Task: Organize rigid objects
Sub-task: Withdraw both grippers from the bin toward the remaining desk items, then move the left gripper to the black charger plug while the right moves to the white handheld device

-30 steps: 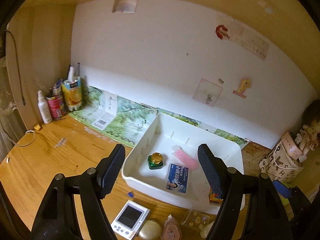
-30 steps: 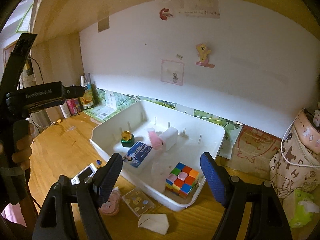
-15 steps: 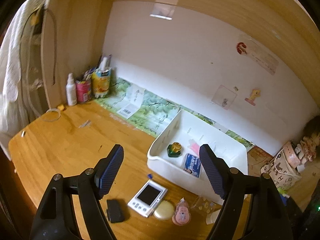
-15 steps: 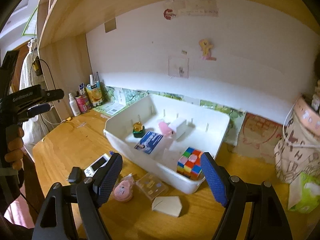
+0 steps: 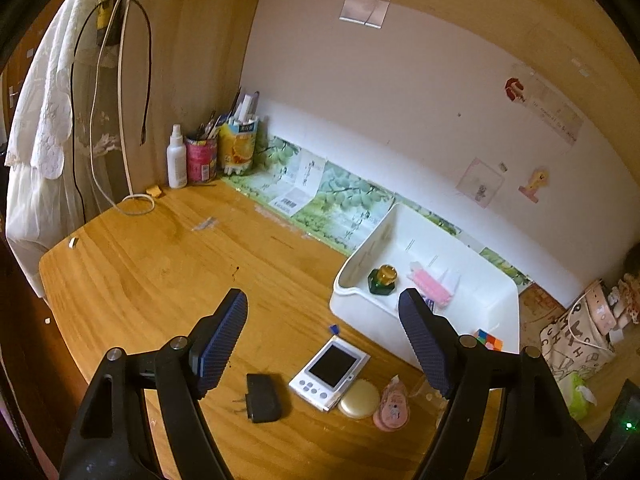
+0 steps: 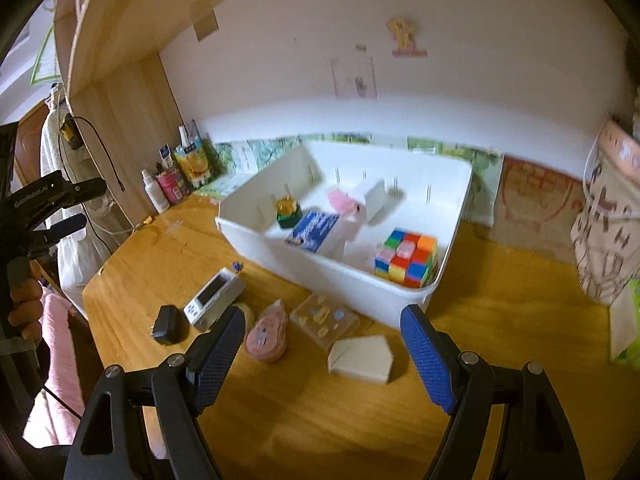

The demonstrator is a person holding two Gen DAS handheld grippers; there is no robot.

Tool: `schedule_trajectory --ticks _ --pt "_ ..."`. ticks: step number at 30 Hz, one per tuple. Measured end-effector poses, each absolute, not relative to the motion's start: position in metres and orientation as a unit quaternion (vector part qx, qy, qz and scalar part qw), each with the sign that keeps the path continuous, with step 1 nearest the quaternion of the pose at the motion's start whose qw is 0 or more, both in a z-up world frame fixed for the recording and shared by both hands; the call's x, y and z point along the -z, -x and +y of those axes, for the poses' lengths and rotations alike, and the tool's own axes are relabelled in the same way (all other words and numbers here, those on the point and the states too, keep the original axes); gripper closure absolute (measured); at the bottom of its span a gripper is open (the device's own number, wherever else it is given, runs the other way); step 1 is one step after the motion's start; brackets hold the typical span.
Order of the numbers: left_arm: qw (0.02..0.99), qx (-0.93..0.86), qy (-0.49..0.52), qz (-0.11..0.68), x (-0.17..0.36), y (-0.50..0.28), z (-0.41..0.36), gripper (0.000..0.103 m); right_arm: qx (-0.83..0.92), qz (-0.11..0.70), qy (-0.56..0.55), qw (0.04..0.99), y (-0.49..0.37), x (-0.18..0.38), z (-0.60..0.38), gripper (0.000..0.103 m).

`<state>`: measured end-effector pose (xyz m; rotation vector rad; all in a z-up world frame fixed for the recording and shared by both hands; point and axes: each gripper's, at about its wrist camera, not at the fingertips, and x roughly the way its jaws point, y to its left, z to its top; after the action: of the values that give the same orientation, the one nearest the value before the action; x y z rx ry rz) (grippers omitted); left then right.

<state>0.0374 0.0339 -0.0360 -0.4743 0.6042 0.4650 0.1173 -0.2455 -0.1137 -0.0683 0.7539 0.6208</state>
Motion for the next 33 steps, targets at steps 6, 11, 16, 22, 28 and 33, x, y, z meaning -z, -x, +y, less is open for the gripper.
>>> schedule_trajectory --ticks 6,11,16,22,28,33 --pt "0.894 -0.228 0.225 0.313 0.047 -0.036 0.044 0.022 -0.293 0.407 0.001 0.865 -0.118 0.128 -0.242 0.022" --pt "0.893 -0.23 0.208 0.326 0.05 -0.034 0.055 0.022 -0.278 0.438 -0.03 0.855 -0.122 0.139 -0.236 0.022" --pt "0.891 -0.22 0.188 0.349 0.056 -0.037 0.07 0.022 -0.26 0.468 -0.066 0.842 -0.126 0.15 -0.229 0.022" --pt "0.887 -0.197 0.151 0.389 0.067 -0.047 0.078 0.022 -0.245 0.491 -0.102 0.83 -0.129 0.158 -0.212 0.022" --pt "0.883 -0.171 0.106 0.424 0.075 -0.05 0.088 0.022 -0.234 0.509 -0.134 0.818 -0.133 0.166 -0.188 0.022" --pt "0.878 -0.135 0.087 0.451 0.083 -0.054 0.101 0.022 -0.219 0.525 -0.164 0.806 -0.134 0.174 -0.168 0.022"
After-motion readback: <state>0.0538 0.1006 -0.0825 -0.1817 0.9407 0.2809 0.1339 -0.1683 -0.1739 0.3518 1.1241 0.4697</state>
